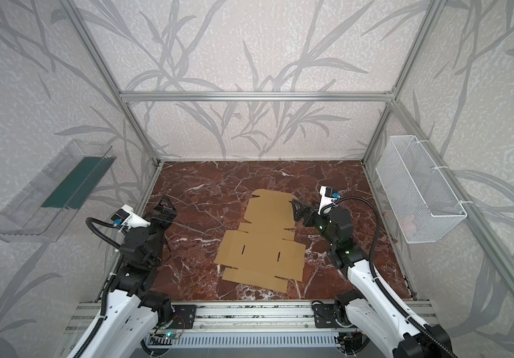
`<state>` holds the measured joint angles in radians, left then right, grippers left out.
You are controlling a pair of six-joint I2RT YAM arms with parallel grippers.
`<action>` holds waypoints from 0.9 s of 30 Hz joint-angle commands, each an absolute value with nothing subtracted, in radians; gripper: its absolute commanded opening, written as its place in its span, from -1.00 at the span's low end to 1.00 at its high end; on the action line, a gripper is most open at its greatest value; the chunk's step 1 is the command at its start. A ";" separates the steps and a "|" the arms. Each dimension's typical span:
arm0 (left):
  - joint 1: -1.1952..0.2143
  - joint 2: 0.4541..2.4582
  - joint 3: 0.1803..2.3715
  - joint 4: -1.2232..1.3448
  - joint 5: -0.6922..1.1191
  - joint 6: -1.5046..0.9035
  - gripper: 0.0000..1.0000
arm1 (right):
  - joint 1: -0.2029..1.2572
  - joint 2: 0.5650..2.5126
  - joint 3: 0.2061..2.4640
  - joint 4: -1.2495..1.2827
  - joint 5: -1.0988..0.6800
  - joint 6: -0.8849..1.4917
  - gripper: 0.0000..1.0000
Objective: Assemble paper box
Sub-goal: Move the paper box to the center of the table.
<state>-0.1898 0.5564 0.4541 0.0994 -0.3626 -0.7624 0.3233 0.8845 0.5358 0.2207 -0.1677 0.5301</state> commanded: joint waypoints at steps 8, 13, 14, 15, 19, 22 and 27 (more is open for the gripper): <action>-0.286 0.799 0.676 -0.313 -0.239 -0.729 0.99 | 0.433 0.972 0.684 -0.249 -0.197 0.441 0.98; -0.310 0.796 0.677 -0.316 -0.239 -0.716 0.98 | 0.437 0.992 0.678 -0.292 -0.186 0.403 0.98; -0.312 0.796 0.684 -0.310 -0.213 -0.705 0.98 | 0.436 0.995 0.676 -0.290 -0.192 0.403 0.98; -0.315 0.799 0.695 -0.314 -0.195 -0.694 0.98 | 0.439 0.998 0.668 -0.278 -0.206 0.403 0.98; -0.318 0.845 0.746 -0.360 -0.150 -0.654 0.98 | 0.449 1.031 0.655 -0.256 -0.234 0.402 0.98; -0.321 0.865 0.793 -0.437 -0.123 -0.626 0.98 | 0.484 1.076 0.666 -0.259 -0.219 0.389 0.98; -0.322 0.849 0.783 -0.494 -0.065 -0.622 0.98 | 0.512 1.143 0.688 -0.259 -0.200 0.374 0.98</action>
<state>-0.3172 0.8543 0.7708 -0.4042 -0.1139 -0.6430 0.5060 1.1252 0.6590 -0.2470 -0.2077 0.3943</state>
